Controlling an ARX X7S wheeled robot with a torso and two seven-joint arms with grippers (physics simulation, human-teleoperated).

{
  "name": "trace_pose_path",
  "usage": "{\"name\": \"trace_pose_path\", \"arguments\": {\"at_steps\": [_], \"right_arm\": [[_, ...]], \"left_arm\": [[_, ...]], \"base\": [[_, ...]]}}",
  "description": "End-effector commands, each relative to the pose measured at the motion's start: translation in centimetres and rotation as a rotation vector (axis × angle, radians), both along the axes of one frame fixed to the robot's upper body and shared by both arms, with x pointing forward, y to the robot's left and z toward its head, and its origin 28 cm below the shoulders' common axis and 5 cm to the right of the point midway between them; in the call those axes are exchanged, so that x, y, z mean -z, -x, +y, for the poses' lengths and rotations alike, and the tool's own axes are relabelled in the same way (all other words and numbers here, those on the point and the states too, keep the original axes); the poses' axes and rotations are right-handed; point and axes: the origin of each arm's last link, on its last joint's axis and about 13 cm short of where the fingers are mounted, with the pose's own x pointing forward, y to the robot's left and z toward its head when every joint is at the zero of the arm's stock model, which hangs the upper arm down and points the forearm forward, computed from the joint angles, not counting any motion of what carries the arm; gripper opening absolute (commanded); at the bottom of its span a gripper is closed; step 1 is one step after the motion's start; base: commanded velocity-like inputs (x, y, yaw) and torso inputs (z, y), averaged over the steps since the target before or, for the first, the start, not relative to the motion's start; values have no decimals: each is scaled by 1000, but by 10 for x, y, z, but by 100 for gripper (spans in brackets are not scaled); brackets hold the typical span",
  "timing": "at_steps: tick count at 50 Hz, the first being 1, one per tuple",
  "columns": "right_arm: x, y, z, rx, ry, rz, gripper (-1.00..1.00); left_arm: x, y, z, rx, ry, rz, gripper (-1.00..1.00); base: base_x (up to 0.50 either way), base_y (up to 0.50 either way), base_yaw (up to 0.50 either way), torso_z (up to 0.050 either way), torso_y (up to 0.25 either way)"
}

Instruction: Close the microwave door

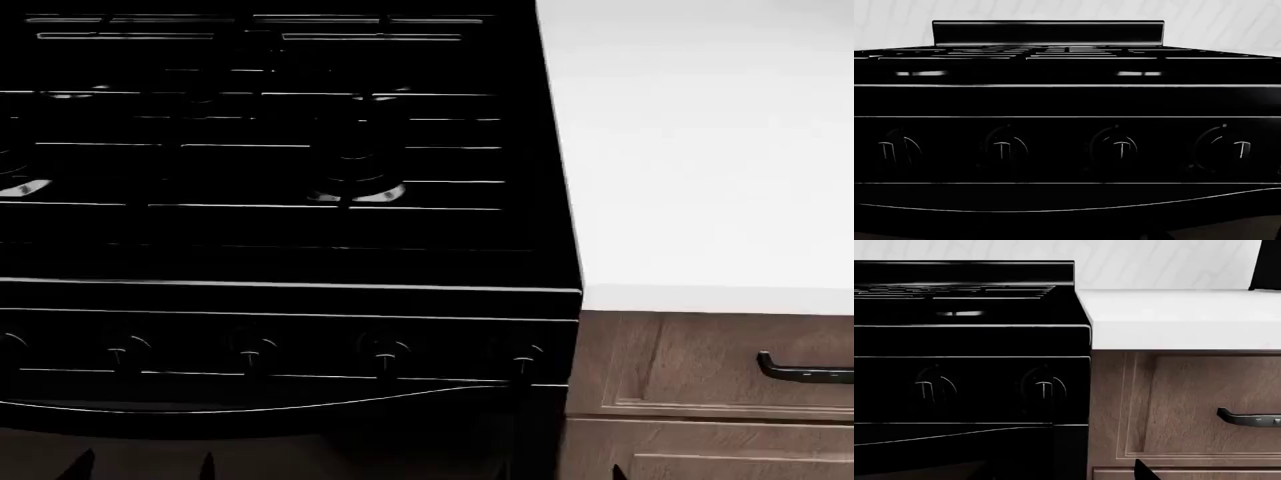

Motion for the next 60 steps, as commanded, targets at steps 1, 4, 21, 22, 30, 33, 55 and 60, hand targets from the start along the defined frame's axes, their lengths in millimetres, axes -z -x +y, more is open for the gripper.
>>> {"name": "trace_pose_path", "arguments": {"at_steps": [1,4,21,22,30,33,55,60], "right_arm": [[0,0,0,9,-15,1,100],[0,-1,0,10,-27,7,100],[-1,1,0,-1,18,-21,100],[-1,1,0,-1,17,-19,100],[0,0,0,1,18,-12,100],[0,0,1,2,24,-11,100],[0,0,1,9,32,-10,100],[-1,1,1,10,33,-11,100]], "left_arm": [[0,0,0,4,1,5,100],[1,0,0,7,-2,18,100],[0,0,-1,48,-2,0,100],[0,0,-1,48,-4,0,100],[0,0,-1,46,-9,3,100],[1,0,-1,46,-9,3,100],[0,0,-1,46,0,2,100],[0,0,-1,47,0,2,100]], "base": [[0,0,0,0,0],[0,0,0,0,0],[0,133,0,0,0],[0,500,0,0,0],[0,500,0,0,0],[0,500,0,0,0],[0,500,0,0,0],[0,500,0,0,0]]}}
